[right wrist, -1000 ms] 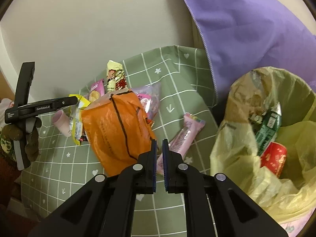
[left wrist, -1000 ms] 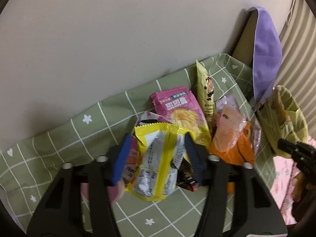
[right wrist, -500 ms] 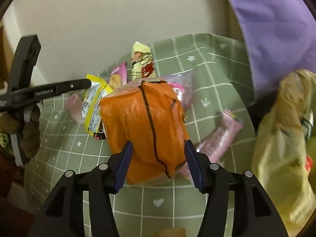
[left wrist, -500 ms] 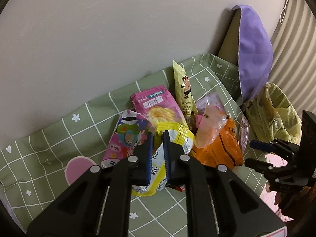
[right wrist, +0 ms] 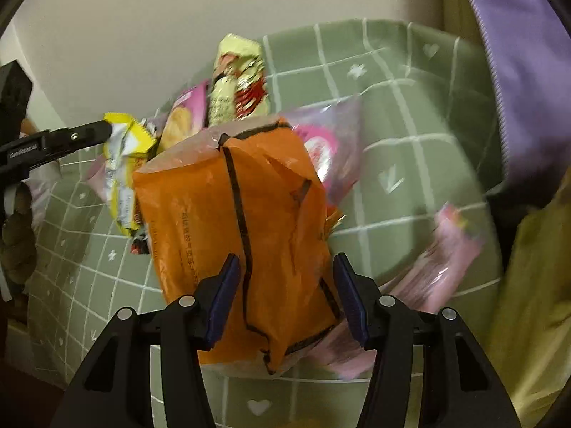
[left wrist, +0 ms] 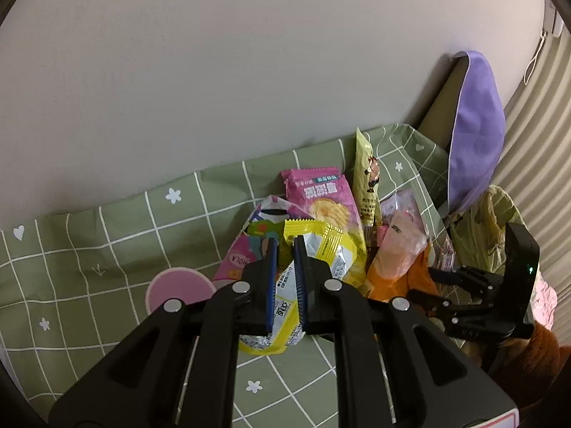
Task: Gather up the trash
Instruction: 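Carry the orange bag and yellow wrapper over the bin opening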
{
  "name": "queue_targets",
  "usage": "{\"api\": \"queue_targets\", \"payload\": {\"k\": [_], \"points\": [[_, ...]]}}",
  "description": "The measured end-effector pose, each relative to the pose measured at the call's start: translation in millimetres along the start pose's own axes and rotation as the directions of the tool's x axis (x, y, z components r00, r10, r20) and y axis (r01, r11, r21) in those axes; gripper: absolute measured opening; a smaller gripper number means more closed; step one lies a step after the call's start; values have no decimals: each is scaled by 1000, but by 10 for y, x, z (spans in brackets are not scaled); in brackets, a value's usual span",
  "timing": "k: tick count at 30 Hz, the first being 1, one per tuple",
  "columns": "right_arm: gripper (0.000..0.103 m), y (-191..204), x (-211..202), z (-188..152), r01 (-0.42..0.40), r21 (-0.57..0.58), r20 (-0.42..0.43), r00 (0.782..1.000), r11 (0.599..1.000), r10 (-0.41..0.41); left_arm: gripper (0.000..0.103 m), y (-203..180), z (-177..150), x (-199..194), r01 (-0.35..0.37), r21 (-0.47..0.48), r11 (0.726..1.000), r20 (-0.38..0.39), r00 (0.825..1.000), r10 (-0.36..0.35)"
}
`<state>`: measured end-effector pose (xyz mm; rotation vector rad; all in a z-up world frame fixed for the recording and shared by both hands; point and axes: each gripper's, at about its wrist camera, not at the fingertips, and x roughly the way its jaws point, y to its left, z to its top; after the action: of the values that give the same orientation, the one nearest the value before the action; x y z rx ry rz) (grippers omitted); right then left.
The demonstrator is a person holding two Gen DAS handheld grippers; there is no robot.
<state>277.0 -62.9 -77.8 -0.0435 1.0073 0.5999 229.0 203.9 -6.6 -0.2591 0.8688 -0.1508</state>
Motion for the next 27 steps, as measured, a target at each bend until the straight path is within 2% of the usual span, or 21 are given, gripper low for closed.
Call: {"api": "queue_targets", "payload": {"k": [1,4,7,12,19,24,27], "points": [[34,1,18,-15,-16,13,-1,1000,1000,16,9,-7,-4,7,-3,7,1000,-3,1000,3],[18,30,-7,-18,7,38,-6,1000,999,-7,9,-23,-1,16,-2,14,1000,-10,1000,2],[13,110,-203,22,32,17,31,999,999,-33,9,-47,37,-21,3,18,1000,7,1000,-3],[11,157,-623,63,88,22,108,990,996,-90,9,-155,101,-152,11,49,999,47,999,-13],[11,185,-1030,23,178,40,162,970,983,-182,9,-460,210,-363,48,101,994,106,993,-59],[11,138,-1409,23,206,82,232,948,975,-219,9,-751,326,-500,74,154,985,145,985,-96],[11,142,-1685,58,248,82,278,925,965,-261,9,-941,418,-619,105,183,977,177,974,-138]]}}
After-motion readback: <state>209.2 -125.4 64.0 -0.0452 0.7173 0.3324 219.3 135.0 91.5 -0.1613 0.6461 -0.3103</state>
